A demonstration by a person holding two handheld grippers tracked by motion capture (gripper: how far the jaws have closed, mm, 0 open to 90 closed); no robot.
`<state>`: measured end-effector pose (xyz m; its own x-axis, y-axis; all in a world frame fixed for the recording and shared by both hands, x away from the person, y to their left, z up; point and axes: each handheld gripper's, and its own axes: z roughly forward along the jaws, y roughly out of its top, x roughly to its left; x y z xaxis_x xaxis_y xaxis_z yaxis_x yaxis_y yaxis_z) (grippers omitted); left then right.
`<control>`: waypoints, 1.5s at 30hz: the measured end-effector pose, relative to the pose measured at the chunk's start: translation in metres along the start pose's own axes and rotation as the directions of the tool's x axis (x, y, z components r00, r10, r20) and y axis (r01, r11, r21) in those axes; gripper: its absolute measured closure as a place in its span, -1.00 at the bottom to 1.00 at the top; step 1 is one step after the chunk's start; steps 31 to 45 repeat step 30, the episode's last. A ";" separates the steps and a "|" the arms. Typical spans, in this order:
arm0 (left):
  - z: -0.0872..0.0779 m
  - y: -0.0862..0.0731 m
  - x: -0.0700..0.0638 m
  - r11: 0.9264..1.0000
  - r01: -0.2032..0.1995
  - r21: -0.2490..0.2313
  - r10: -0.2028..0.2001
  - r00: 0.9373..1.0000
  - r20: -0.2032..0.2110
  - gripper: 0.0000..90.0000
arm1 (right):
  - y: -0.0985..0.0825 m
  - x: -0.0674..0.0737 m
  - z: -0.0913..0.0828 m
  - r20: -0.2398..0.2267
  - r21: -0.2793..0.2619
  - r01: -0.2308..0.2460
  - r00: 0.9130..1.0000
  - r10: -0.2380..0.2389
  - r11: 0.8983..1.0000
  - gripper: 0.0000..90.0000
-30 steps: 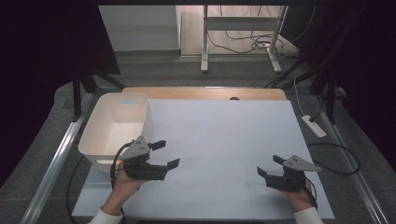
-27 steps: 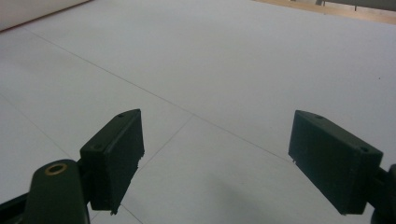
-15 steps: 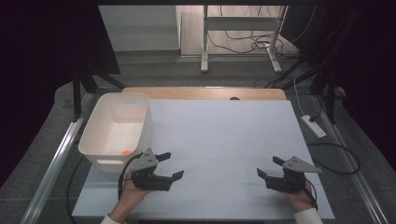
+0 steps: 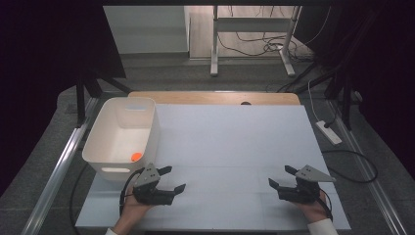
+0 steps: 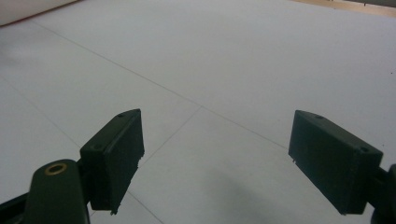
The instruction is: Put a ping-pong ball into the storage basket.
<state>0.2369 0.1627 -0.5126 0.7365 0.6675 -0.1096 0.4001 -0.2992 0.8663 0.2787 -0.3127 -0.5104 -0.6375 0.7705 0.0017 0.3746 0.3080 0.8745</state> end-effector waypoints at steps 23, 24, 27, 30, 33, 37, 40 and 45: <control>-0.008 -0.011 0.004 1.000 -0.023 -0.014 0.022 0.999 -0.036 -0.55 | -0.004 0.008 -0.001 -0.031 0.029 0.030 0.999 -0.029 0.999 -0.60; -0.008 -0.011 0.004 1.000 -0.023 -0.014 0.022 0.999 -0.036 -0.55 | -0.004 0.008 -0.001 -0.031 0.029 0.030 0.999 -0.029 0.999 -0.60; -0.007 -0.011 0.004 1.000 -0.021 -0.008 0.021 0.999 -0.033 -0.55 | -0.004 0.008 -0.001 -0.033 0.030 0.034 0.999 -0.033 0.999 -0.60; -0.007 -0.010 0.005 1.000 -0.019 -0.010 0.018 0.999 -0.033 -0.55 | -0.004 0.009 -0.001 -0.036 0.031 0.035 0.999 -0.034 0.999 -0.60; -0.007 -0.010 0.005 1.000 -0.019 -0.010 0.018 0.999 -0.033 -0.55 | -0.004 0.009 -0.001 -0.036 0.031 0.035 0.999 -0.034 0.999 -0.60; -0.007 -0.010 0.005 1.000 -0.019 -0.010 0.018 0.999 -0.033 -0.55 | -0.004 0.009 -0.001 -0.036 0.031 0.035 0.999 -0.034 0.999 -0.60; -0.007 -0.010 0.005 1.000 -0.019 -0.010 0.018 0.999 -0.033 -0.55 | -0.004 0.009 -0.001 -0.036 0.031 0.035 0.999 -0.034 0.999 -0.60; -0.007 -0.010 0.005 1.000 -0.019 -0.010 0.018 0.999 -0.033 -0.55 | -0.004 0.009 -0.001 -0.036 0.031 0.035 0.999 -0.034 0.999 -0.60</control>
